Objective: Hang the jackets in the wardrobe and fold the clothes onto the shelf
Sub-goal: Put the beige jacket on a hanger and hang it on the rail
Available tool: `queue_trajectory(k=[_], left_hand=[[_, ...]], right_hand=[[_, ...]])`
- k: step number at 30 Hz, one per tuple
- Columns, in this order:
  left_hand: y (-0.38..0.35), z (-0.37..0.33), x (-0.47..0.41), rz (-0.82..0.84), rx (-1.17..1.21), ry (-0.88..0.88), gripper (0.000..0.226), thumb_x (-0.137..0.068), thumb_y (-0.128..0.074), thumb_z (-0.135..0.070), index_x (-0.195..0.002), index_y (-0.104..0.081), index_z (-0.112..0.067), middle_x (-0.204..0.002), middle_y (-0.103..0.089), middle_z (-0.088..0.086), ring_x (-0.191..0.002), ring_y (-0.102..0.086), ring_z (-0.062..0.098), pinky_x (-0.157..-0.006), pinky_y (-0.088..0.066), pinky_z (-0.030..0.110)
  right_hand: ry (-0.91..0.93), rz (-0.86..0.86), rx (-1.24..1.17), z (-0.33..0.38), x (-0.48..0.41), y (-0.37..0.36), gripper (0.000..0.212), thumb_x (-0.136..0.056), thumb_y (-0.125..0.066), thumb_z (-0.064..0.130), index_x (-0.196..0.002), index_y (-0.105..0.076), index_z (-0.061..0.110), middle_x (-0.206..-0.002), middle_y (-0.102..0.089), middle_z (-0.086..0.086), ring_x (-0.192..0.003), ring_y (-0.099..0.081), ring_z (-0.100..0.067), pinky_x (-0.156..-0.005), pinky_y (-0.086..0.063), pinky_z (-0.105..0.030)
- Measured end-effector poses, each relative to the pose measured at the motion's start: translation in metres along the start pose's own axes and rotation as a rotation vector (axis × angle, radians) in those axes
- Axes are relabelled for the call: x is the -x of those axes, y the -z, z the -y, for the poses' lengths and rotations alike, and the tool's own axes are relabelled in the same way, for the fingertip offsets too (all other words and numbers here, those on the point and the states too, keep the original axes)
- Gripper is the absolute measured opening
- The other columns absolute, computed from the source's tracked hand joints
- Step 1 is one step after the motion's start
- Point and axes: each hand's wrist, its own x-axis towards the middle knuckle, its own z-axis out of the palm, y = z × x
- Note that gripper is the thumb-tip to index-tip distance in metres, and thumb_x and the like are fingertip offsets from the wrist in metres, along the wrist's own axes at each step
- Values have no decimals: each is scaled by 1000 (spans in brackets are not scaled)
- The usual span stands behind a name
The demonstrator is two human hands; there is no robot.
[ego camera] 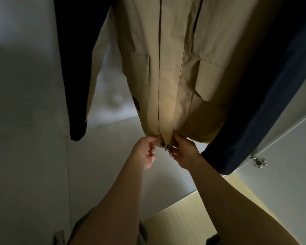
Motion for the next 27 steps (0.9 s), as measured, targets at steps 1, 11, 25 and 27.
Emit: queue_trajectory(k=[1, 11, 25, 27], left_hand=[[-2, 3, 0, 16, -25, 21, 6, -86, -69, -14, -89, -64, -12, -56, -46, -4, -50, -39, 9, -51, -30, 23], [-13, 18, 7, 20, -192, -207, 23, -91, -72, -32, -104, -68, -13, -93, -77, 4, -74, -70, 12, -59, -49, 23], [-15, 11, 7, 55, -347, -333, 26, -79, -83, -33, -93, -74, -13, -85, -76, -1, -77, -66, 12, -69, -49, 27], [-14, 13, 7, 47, -411, -373, 25, -79, -84, -26, -94, -74, -10, -85, -74, 2, -76, -63, 13, -67, -48, 27]], right_hand=[[12, 10, 2, 0, 0, 6, 22, -98, -62, 33, -113, -63, 16, -91, -72, -2, -73, -66, -18, -63, -51, -30], [129, 435, -219, -22, 15, 48, 50, -89, -66, 4, -136, -50, 10, -124, -66, -15, -113, -65, -30, -102, -47, -40], [207, 330, -139, -21, 12, 37, 56, -82, -76, 2, -132, -52, 9, -96, -66, -14, -85, -62, -23, -84, -52, -35], [207, 316, -122, -23, 11, 35, 51, -81, -76, 1, -126, -55, 9, -93, -63, -15, -83, -61, -23, -85, -52, -35]])
